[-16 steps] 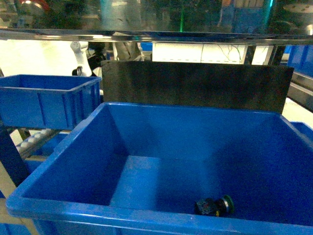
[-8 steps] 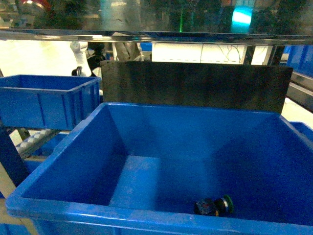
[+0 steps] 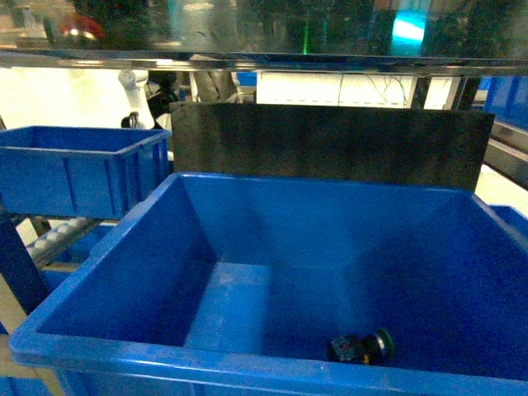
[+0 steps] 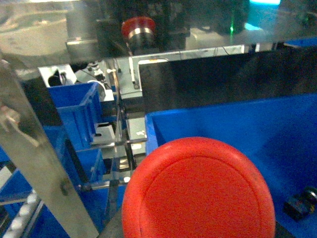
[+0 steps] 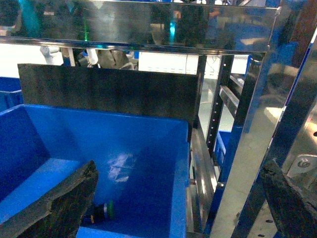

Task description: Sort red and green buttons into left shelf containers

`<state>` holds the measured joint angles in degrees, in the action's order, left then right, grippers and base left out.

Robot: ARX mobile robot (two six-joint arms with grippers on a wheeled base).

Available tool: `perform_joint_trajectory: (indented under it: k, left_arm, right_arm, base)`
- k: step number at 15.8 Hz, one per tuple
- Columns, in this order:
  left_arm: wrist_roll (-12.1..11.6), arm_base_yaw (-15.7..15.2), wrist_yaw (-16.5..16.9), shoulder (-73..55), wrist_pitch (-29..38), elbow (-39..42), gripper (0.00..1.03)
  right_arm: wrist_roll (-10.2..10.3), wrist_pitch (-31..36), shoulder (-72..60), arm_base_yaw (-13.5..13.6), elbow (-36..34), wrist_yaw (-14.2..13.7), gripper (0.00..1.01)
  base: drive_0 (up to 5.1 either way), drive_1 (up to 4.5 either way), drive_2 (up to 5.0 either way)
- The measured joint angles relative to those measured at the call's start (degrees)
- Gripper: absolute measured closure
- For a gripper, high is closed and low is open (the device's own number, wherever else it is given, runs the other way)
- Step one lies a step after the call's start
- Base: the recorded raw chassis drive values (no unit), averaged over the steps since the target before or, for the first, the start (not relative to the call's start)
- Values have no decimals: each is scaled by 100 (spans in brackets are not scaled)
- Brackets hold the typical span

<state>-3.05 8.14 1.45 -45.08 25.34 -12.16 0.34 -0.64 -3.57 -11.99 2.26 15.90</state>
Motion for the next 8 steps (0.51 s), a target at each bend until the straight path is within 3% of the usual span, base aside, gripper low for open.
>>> perform_joint_trajectory:
  k: [2,4,8]
  left_arm:
    - [-63,428,-181,-498,483,190,79]
    - [-138,1019,-570,-1495,1346,240,79]
    - [-131,1700,-1073,-2929,2382,9,79]
  right_arm:
    - [0,0,0,0,0,0,3]
    - [0,2,0,0,0,0,3]
    - [-2,0,0,0,0,0,3]
  base:
    - [0,0,0]
    - [0,0,0]
    - [0,0,0]
